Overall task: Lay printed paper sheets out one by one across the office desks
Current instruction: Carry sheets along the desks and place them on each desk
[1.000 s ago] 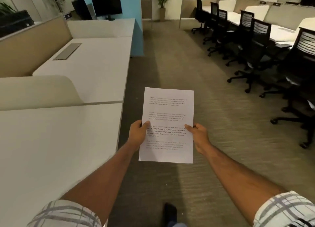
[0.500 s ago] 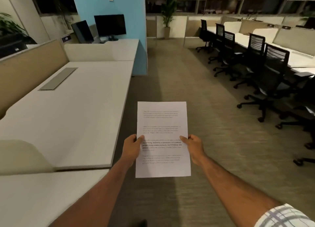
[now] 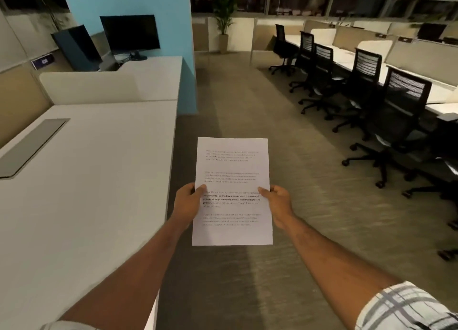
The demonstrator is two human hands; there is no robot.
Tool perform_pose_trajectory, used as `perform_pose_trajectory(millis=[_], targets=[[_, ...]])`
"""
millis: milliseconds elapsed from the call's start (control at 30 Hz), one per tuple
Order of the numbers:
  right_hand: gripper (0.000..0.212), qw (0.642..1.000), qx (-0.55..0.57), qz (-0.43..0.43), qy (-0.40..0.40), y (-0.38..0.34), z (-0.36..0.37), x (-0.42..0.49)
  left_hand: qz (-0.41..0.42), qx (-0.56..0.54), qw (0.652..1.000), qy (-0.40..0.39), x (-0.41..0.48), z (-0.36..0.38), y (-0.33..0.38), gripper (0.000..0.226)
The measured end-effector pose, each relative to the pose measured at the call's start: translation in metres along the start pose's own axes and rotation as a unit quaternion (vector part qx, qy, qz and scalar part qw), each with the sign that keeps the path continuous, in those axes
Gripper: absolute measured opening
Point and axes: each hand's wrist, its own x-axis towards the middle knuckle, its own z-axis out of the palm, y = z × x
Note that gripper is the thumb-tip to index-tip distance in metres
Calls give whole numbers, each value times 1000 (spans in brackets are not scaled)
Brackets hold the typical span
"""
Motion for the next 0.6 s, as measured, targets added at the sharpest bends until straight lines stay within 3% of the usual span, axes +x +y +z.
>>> perform_pose_trajectory(millis=[300,600], targets=[[10,1000,16,0,-6,-23,58,194,-8,-9,1000,13,198,27,19,25],[16,999,-10,-4,-41,-92,117,402,-24,-9,998,58,394,58,72,24]])
